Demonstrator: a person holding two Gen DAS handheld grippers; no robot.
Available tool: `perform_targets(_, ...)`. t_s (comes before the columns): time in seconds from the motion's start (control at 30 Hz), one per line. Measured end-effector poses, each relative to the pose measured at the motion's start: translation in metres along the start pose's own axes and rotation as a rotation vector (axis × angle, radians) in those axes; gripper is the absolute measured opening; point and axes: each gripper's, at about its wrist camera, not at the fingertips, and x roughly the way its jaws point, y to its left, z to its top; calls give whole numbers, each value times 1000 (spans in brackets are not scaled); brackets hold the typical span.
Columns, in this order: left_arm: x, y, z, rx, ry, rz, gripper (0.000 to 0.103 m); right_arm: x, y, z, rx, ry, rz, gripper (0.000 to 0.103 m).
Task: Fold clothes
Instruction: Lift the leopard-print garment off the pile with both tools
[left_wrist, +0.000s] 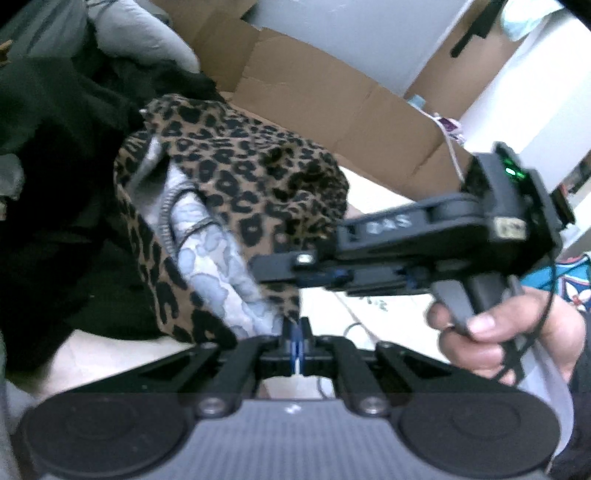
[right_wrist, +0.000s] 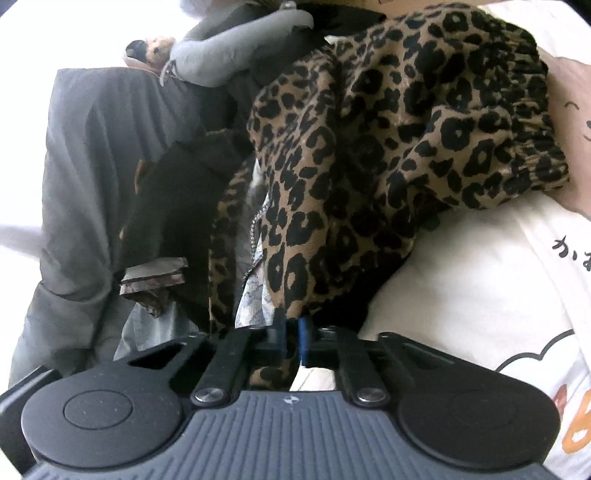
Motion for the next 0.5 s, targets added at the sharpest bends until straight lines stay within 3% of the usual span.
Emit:
perform_targets(0.13,-10,11,3,-64,-33,36,29,-16,-1,-3,-13,-33,-20,1)
perform_targets(0.27,-15,16,16,-106,-81,39,36,-35,-2,-11,-27,-51,-44,1)
perform_targets(0.33,-15,14,24,-113,-109,35,47,-44,-4,-18,-24,-57,-58,1)
perform_targets(0.5,-3,18,44,-149,-169,39,52,-65,-8,-37,-15,-63,-101,1)
